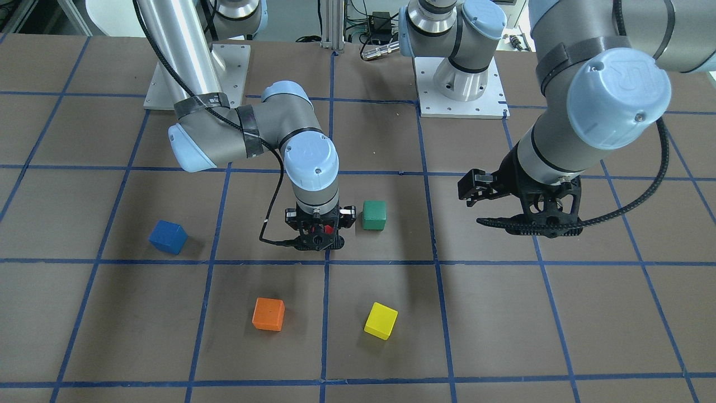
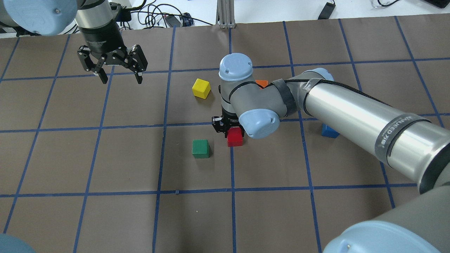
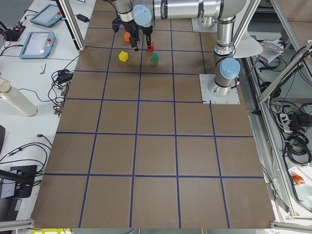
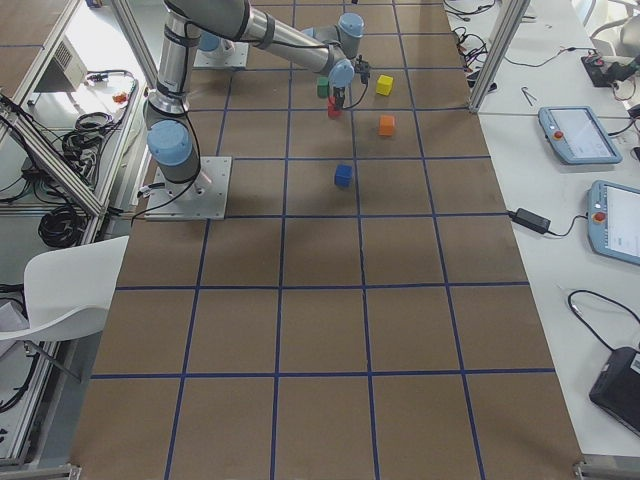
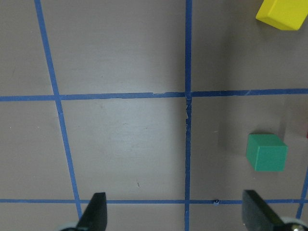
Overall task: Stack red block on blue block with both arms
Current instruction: 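Lower the right gripper onto the red cube and close on it, then lift the red cube with the right gripper and carry it over the blue cube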
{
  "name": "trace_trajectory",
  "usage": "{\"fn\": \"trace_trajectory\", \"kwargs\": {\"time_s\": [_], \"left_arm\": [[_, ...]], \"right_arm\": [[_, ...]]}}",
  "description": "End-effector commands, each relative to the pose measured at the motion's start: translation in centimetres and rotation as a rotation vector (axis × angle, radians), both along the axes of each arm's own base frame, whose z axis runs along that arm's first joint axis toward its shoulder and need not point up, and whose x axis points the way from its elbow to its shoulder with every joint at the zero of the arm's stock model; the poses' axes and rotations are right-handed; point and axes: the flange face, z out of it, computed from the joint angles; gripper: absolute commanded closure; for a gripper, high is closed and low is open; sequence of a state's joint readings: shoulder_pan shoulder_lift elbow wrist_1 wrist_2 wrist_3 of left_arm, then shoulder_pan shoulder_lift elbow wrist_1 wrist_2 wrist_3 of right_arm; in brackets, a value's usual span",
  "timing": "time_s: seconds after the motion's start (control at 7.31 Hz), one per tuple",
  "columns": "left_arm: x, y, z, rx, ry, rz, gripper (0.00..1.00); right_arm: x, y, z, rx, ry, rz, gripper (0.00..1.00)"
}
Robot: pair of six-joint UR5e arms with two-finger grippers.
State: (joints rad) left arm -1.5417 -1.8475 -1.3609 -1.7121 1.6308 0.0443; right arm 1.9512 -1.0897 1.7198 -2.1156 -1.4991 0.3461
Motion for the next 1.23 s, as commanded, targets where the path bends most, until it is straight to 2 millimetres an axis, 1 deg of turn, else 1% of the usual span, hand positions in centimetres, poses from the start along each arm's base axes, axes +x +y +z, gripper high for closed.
{"fn": "trace_trajectory", "kwargs": {"time_s": [0.0,0.14,0.27,0.41,0.55,0.68,0.82,1.09], "left_arm": [[-0.1,0.0,-0.2,0.004,0.002,-0.001,0.0],[-0.1,-0.1,-0.1,0.001,0.002,-0.003,0.0],[-0.1,-0.1,-0.1,0.001,0.002,-0.003,0.0],[-0.1,-0.1,-0.1,0.0,0.002,-0.001,0.0],[-0.1,-0.1,-0.2,0.002,0.003,-0.001,0.0],[-0.1,-0.1,-0.4,0.005,0.003,-0.001,0.0],[-0.1,-0.1,-0.4,0.005,0.005,-0.001,0.0],[-0.3,0.1,-1.1,0.02,0.005,0.006,0.0]], "right_arm": [[0.0,0.0,0.3,0.0,0.001,0.001,1.0],[0.0,-0.6,1.4,-0.021,-0.004,-0.002,1.0],[-0.3,-1.6,3.1,-0.032,0.006,-0.007,1.0],[-1.0,-2.7,5.2,-0.025,0.013,-0.011,1.0],[-3.1,-4.4,7.5,-0.019,0.038,-0.04,1.0],[-5.9,-5.4,9.4,0.001,0.043,-0.088,1.0],[-9.7,-6.2,11.2,0.006,0.043,-0.124,1.0],[-17.7,-7.6,13.3,0.009,0.095,-0.139,1.0]]}}
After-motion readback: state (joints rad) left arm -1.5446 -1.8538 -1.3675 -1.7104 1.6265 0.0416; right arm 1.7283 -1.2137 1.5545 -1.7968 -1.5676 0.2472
